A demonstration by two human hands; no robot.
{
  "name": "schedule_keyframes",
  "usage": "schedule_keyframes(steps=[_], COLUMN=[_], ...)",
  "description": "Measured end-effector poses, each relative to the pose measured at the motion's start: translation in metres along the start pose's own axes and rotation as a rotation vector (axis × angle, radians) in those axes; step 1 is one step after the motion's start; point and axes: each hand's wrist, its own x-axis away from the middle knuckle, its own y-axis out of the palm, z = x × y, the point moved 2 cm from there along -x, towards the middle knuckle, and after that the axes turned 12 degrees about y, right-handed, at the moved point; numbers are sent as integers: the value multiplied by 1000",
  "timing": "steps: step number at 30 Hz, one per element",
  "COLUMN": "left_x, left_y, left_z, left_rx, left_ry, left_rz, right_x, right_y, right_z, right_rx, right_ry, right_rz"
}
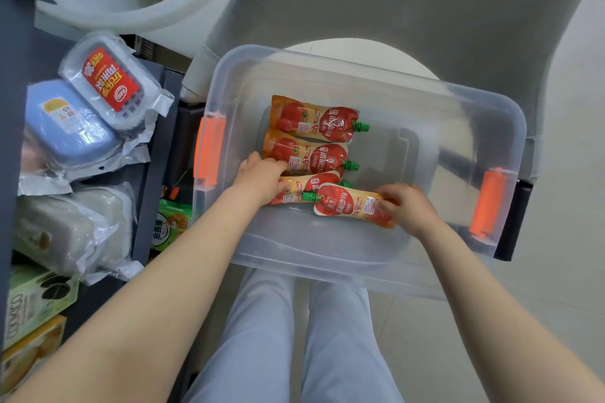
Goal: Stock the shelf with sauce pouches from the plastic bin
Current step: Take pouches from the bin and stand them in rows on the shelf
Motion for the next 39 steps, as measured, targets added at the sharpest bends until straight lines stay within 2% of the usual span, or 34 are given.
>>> schedule_keyframes(steps=[4,6,8,11,15,20,25,31,39], left_x=[3,9,19,43,91,189,302,438,608], left_y=[-8,-16,-26,-39,-51,-59,-55,-47,-13], left_z=[3,6,9,14,31,74,109,126,99], left_rx=[-34,34,162,327,628,1162,1495,1512,1379], left_ry=[11,0,-26,-113,-189,-135,47,108,102], left_rz=[-61,-21,58,173,337,634,979,1433,1873], right_x=[12,25,41,71,113,173,253,358,495], right_y=[-5,-11,-20,-39,-62,-102,-140,-143,-88], right_z=[1,-2,-5,-14,-29,-61,-107,-184,-291], right_rx=[-37,-85,-211,-545,-954,-1149,-1094,-915,-652], right_ry=[-34,-30,-16,-12,-77,-249,-502,-746,-1034], right_rz=[54,83,126,131,-16,-272,-501,-698,-629])
